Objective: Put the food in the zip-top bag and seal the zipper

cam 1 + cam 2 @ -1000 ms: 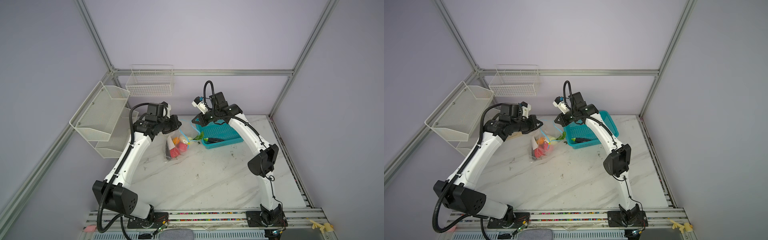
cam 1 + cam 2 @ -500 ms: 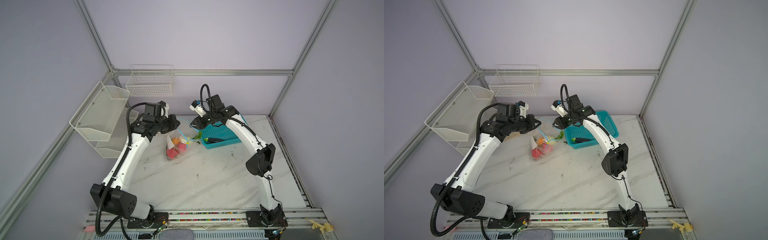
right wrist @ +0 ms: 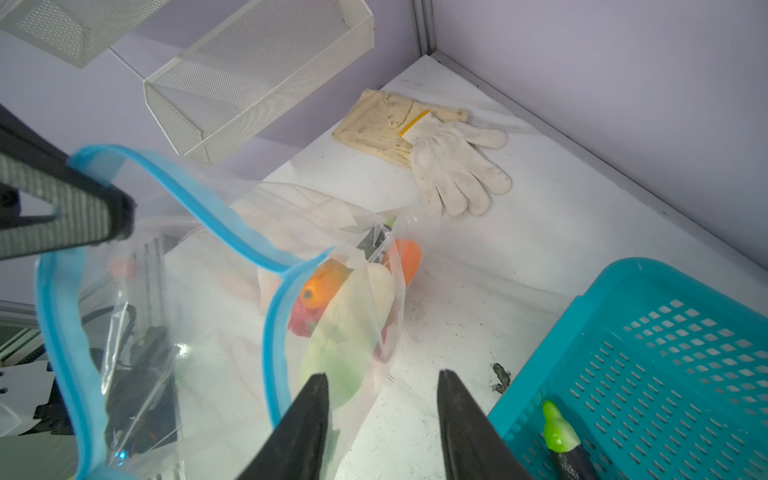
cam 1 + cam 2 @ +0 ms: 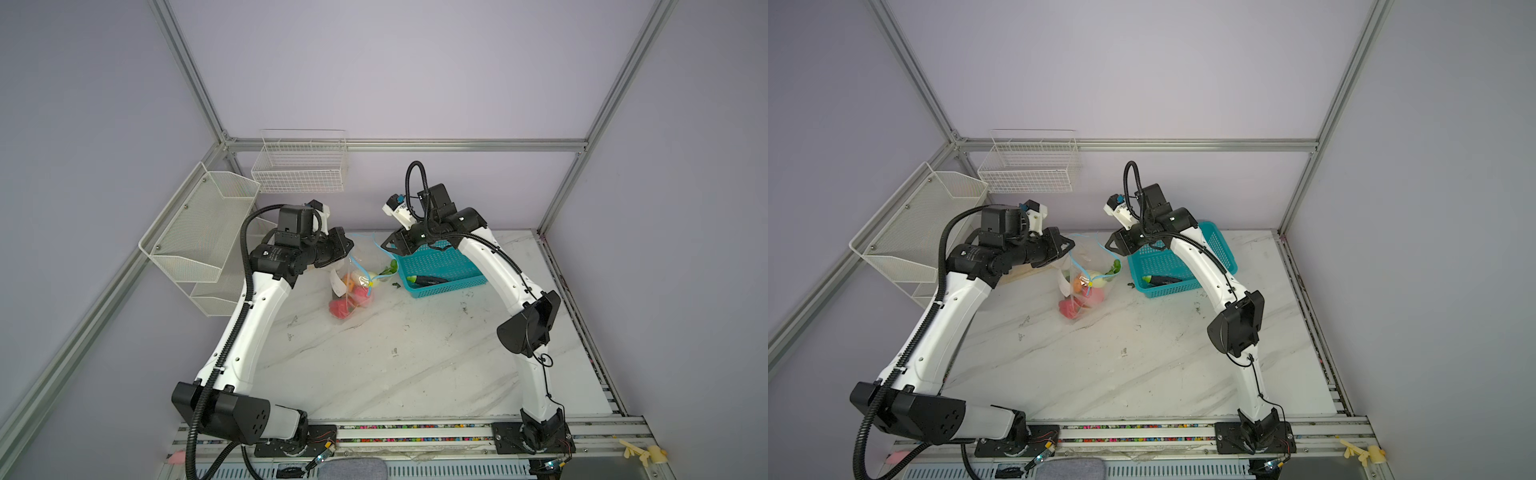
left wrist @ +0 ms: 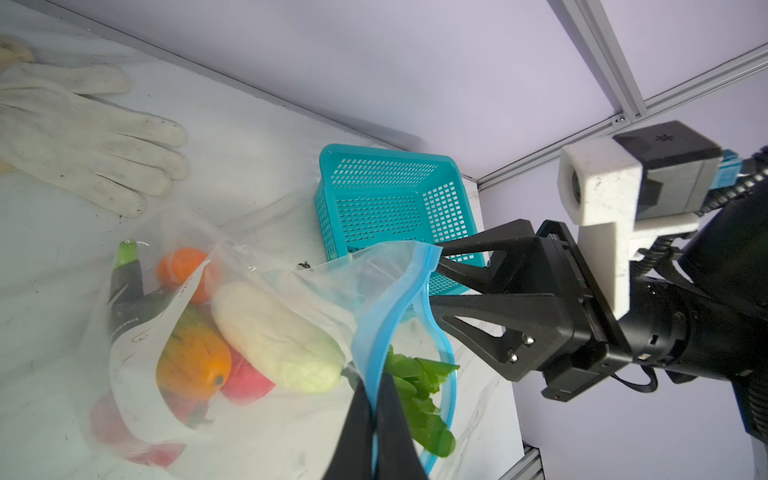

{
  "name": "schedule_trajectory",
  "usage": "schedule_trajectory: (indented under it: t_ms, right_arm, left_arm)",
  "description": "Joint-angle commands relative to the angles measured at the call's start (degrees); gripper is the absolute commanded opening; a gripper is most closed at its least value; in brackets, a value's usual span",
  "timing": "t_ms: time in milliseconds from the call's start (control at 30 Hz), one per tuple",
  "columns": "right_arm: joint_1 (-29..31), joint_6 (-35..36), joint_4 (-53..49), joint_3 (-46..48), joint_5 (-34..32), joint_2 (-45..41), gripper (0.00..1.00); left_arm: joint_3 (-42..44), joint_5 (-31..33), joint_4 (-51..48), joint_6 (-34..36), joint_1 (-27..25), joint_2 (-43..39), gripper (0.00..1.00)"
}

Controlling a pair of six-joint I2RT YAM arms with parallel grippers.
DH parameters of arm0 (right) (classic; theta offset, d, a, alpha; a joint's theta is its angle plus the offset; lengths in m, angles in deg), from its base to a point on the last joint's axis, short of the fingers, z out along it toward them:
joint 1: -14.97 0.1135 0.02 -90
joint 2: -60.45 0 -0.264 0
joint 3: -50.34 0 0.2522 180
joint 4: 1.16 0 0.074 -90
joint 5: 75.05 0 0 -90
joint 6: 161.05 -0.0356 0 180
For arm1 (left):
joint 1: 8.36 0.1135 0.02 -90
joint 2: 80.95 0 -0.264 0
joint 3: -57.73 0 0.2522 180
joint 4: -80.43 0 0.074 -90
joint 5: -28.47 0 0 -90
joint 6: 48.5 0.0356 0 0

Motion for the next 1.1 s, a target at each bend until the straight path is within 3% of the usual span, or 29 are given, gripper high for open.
schedule_trajectory:
  t_ms: [0,233,400,733,1067]
  right_arm:
    - [0.69,0.90,-1.42,-0.68,1.67,-1.99,0.47]
    - [0.81,1.17,-1.62,-0.31,0.29,-3.33,0.47]
    - [0.49,0.60,-1.53,-0.24,-4.51,-3.90,0.49]
    - [-5.88,-2.60,1.14,4.36,-8.74,-4.12,0.52]
    - [-7.72,13.88,-0.10,15.16,-15.95,-2.75,0.64]
  left_arm:
    - [-2.58,-0.67,1.46,1.38,0.51,-1.65,0.00]
    - [-2.18,-0.62,1.37,1.27,0.48,-2.00,0.00]
    - [-1.58,-0.43,1.29,1.46,0.68,-2.23,0.00]
    - [2.58,-2.13,2.74,1.05,0.70,-1.90,0.00]
    - [3.31,-4.49,3.46,1.10,0.70,-0.79,0.00]
